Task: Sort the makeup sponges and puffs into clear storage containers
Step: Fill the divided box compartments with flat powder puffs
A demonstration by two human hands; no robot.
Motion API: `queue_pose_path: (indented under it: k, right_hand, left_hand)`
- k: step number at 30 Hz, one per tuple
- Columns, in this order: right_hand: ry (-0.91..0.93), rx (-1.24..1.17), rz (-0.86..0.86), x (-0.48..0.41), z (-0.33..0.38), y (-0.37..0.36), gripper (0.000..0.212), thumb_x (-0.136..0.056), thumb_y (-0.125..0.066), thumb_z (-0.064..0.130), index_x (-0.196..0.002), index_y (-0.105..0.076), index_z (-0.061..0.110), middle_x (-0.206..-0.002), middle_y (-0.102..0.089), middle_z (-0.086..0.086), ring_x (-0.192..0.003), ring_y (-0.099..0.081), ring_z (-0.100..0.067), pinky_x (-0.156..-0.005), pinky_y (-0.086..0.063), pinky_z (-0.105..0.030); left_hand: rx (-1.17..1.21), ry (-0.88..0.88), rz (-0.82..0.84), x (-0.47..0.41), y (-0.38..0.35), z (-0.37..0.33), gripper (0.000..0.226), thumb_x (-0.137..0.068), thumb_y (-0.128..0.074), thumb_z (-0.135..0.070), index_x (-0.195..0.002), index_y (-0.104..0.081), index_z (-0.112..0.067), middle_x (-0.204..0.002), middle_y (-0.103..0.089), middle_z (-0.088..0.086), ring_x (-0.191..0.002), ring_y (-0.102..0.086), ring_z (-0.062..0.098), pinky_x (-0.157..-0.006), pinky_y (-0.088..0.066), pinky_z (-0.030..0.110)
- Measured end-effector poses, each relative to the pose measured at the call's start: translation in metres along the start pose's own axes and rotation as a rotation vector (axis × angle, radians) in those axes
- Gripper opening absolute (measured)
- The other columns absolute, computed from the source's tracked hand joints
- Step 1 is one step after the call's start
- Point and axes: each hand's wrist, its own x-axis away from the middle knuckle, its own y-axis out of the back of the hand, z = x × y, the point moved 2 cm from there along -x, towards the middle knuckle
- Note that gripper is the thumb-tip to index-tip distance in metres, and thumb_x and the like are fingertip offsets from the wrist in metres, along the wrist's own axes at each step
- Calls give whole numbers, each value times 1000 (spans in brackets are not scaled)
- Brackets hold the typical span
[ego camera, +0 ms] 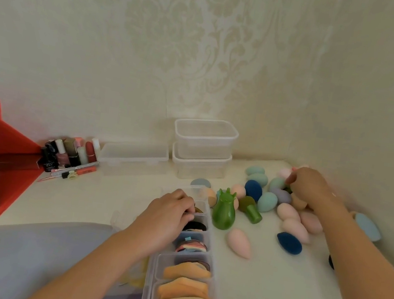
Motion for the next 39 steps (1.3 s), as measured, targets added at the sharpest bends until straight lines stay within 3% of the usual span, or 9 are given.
queue_pose_path:
  k: [2,6,9,14,20,24,27,33,39]
  right_hand:
    - [11,-49,-101,-4,-7,-2,26,-87,-47,3,-102,-69,6,-108,-63,-14,-95,-57,-29,-83,-49,-34]
    - [29,-120,-150,-9,-14,-4,21,-88,-49,5,-104,-62,7,-115,-48,-18,-92,-53,-33,-78,-45,-35]
    - [52,-182,-149,-9,-16,-4,16,-87,-52,2,-98,-63,6,-111,-56,-20,-82,-54,-30,-70,-39,-30]
    - [32,-242,-99,-7,-15,-1,12,-82,-54,-1,-78,-61,7,-102,-62,-19,-88,-59,-32,-70,-42,-31]
    - [-16,-350,-31,-6,-25,4,14,-84,-60,6,-96,-55,10,-99,-61,-13,-82,-54,-25,-66,-42,-30]
    - [13,-429,-19,-1,-34,15,13,-87,-58,3,-96,-62,10,-110,-62,-11,-93,-56,-24,-79,-44,-29]
    - [48,-442,-16,12,-44,30,13,-87,-56,3,-88,-66,11,-102,-67,-11,-88,-59,-22,-80,-48,-31]
    - [107,-318,100,46,-64,63,10,-88,-62,13,-96,-68,13,-97,-68,-7,-85,-63,-20,-84,-51,-34]
    - [93,-192,137,93,-74,80,11,-84,-63,13,-83,-68,23,-87,-71,-4,-83,-66,-19,-84,-54,-34]
  left_hand:
    - [-17,3,7,-1,0,-1,16,-98,-44,-27,-104,-57,-20,-111,-56,-5,-97,-54,14,-84,-43,29]
    - [-36,57,61,-2,-3,1,20,-99,-40,-32,-111,-52,-21,-111,-64,-4,-100,-57,18,-85,-44,31]
    - [-85,44,100,-2,-2,-1,22,-101,-36,-33,-114,-49,-21,-113,-64,-1,-100,-57,19,-85,-42,30]
    - [-123,23,143,-3,2,-5,23,-102,-30,-31,-114,-46,-20,-115,-62,0,-101,-56,19,-84,-36,29]
    - [-114,24,205,-5,3,-3,22,-102,-30,-30,-114,-45,-19,-114,-62,1,-101,-55,20,-83,-34,29]
    - [-85,21,205,-5,3,0,19,-102,-30,-28,-111,-45,-20,-110,-62,0,-99,-55,20,-79,-32,28]
    - [-86,18,209,-7,2,1,17,-102,-31,-27,-110,-44,-20,-107,-62,0,-97,-55,20,-76,-30,28]
    - [-97,27,226,-11,-1,5,12,-101,-34,-26,-105,-45,-22,-103,-61,0,-95,-54,21,-76,-36,30]
    - [-81,45,229,-15,-6,14,8,-100,-37,-27,-95,-43,-28,-89,-57,-1,-86,-55,22,-73,-41,34]
